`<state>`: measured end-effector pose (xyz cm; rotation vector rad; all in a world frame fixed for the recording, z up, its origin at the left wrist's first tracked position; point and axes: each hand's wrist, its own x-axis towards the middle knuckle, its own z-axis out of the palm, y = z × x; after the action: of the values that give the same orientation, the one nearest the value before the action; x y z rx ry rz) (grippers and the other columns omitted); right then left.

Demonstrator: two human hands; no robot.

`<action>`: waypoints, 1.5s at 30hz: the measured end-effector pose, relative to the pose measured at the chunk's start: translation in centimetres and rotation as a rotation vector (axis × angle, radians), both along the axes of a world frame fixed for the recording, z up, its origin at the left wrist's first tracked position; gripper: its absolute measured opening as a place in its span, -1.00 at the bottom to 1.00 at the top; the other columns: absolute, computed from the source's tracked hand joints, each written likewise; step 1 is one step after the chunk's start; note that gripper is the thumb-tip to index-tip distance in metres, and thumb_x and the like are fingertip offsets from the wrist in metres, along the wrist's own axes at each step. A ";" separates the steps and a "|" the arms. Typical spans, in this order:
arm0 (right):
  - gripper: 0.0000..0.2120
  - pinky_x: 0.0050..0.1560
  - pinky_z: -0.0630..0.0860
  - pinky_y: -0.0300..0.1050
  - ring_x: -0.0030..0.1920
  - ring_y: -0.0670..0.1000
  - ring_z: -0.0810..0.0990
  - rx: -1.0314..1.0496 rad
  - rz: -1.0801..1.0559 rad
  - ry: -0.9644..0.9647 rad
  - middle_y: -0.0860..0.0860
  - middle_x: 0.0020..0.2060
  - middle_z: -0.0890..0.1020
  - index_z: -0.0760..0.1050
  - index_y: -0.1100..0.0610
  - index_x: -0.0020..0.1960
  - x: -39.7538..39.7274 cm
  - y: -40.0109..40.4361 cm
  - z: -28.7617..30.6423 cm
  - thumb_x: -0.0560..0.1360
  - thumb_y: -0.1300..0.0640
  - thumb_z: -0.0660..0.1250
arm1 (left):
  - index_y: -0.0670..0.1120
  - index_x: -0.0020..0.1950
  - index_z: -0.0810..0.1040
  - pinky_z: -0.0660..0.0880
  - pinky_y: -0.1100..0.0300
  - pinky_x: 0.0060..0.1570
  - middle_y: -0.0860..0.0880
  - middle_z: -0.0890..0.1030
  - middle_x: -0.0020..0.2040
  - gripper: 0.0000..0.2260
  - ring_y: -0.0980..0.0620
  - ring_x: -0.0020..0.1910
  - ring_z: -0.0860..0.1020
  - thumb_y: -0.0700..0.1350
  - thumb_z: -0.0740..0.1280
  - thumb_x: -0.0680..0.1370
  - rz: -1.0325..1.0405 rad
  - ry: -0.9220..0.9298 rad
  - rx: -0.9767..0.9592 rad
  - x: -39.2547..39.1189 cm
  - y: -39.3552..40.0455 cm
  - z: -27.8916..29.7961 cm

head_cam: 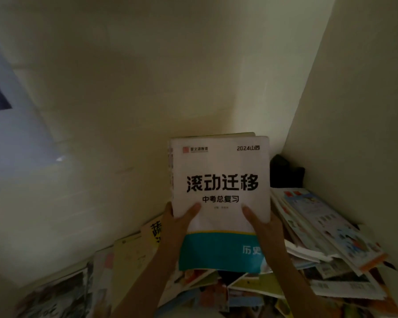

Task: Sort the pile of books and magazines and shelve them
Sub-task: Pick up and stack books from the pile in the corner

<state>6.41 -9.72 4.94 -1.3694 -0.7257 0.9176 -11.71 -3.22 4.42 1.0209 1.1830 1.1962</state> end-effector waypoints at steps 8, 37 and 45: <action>-0.75 -0.03 0.59 0.04 -0.09 0.04 0.63 0.009 0.142 -0.046 0.01 -0.08 0.63 0.46 -0.02 0.00 -8.5 -2.4 1.5 0.37 0.01 0.44 | 0.00 0.22 0.35 0.55 0.10 -0.03 0.01 0.51 0.08 -0.51 -0.01 0.01 0.54 -0.03 0.48 0.37 0.190 0.134 0.052 -9.8 -5.7 2.8; -0.88 -0.36 0.58 -0.28 -0.32 -0.15 0.67 0.679 0.751 0.080 -0.22 -0.39 0.66 0.52 -0.04 -0.16 -31.9 -15.9 28.0 0.37 0.03 0.46 | 0.02 0.18 0.42 0.59 0.15 -0.03 0.07 0.59 0.03 -0.62 0.13 -0.02 0.61 0.15 0.35 0.45 0.864 0.256 0.621 -31.6 -31.1 29.7; -0.82 -0.19 0.61 -0.19 -0.19 -0.07 0.69 0.876 0.788 0.225 -0.04 -0.17 0.69 0.55 0.05 -0.10 -42.5 -12.9 43.3 0.37 0.03 0.49 | -0.08 0.20 0.41 0.56 0.25 -0.15 0.03 0.57 0.05 -0.51 0.12 -0.07 0.57 0.22 0.35 0.44 0.820 0.342 0.824 -42.6 -27.7 46.4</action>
<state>-36.10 -22.63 48.25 -0.1736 -1.3216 1.1227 -54.29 -30.92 50.82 1.4278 1.4678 2.3495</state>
